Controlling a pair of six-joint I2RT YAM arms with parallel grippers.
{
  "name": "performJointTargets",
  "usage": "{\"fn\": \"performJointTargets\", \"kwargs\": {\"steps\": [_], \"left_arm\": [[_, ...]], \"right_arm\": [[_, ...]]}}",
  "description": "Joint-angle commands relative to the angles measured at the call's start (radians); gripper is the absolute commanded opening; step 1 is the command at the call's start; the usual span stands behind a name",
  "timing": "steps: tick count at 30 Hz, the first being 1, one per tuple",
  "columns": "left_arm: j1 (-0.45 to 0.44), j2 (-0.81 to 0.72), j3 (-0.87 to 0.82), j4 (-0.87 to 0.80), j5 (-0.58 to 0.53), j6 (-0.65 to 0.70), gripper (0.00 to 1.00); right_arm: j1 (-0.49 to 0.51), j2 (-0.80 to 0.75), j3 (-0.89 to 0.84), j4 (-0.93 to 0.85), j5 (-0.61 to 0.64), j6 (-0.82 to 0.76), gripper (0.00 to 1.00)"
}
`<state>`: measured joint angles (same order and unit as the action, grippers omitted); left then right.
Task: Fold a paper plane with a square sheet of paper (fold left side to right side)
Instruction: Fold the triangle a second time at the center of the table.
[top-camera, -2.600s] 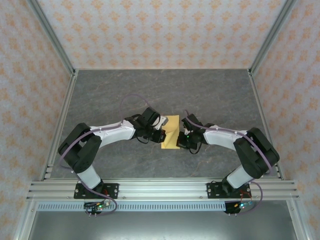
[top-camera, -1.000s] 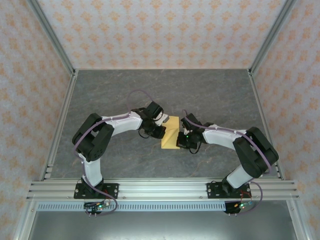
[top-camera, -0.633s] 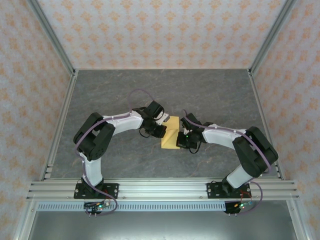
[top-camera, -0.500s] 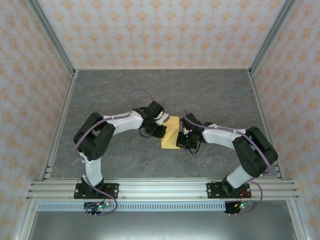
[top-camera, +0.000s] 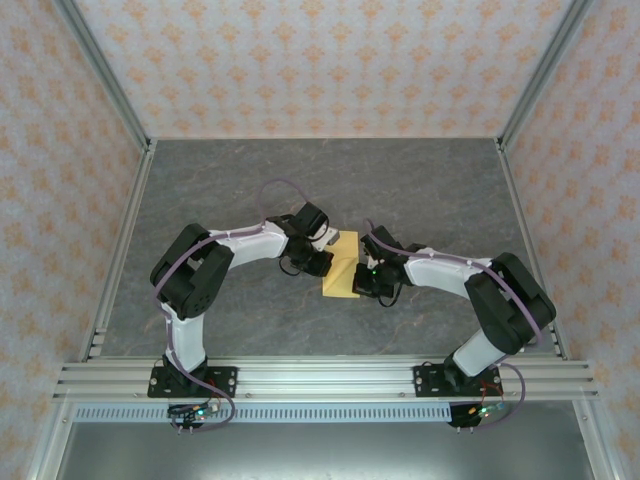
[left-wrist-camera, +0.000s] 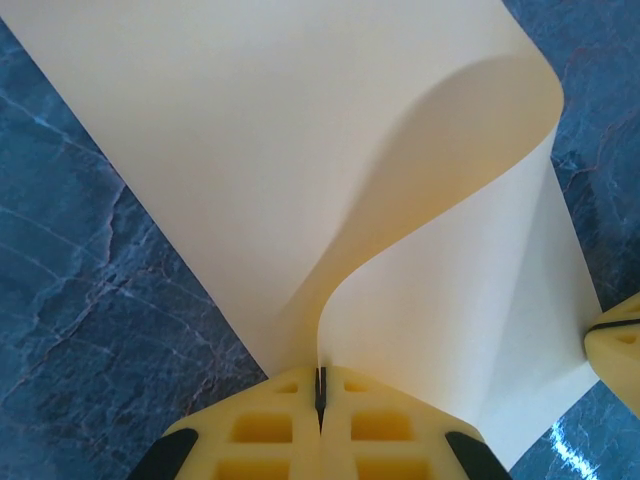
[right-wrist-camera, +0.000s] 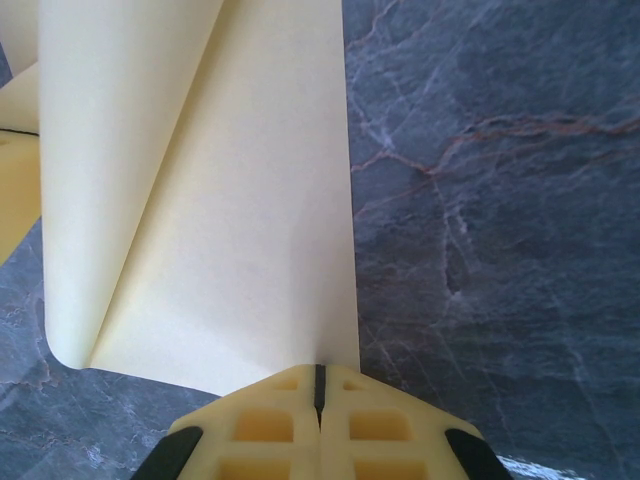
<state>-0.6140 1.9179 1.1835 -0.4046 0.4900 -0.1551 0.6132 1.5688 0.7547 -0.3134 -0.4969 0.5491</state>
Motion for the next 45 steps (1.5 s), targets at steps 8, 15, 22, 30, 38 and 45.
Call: {"fn": "performJointTargets", "kwargs": {"steps": [8,15,22,30,38,45], "left_arm": [[0.007,0.017,0.002,-0.022,-0.029,0.019,0.00],[0.007,0.015,0.001,-0.017,-0.028,0.016,0.00],[0.007,0.003,-0.006,-0.017,-0.043,0.012,0.00],[0.007,-0.002,-0.013,-0.015,-0.047,0.014,0.00],[0.007,-0.002,-0.013,-0.023,-0.071,0.012,0.00],[0.007,-0.035,-0.013,-0.027,-0.088,0.012,0.00]], "right_arm": [[-0.056,-0.154,-0.078,0.211,-0.033,0.103,0.02],[-0.073,-0.097,-0.078,0.430,-0.089,0.195,0.02],[-0.061,0.003,-0.031,0.488,-0.115,0.206,0.02],[-0.044,0.050,-0.017,0.508,-0.113,0.198,0.02],[-0.044,0.099,-0.005,0.473,-0.099,0.164,0.02],[-0.045,0.103,-0.003,0.444,-0.077,0.135,0.02]]}}
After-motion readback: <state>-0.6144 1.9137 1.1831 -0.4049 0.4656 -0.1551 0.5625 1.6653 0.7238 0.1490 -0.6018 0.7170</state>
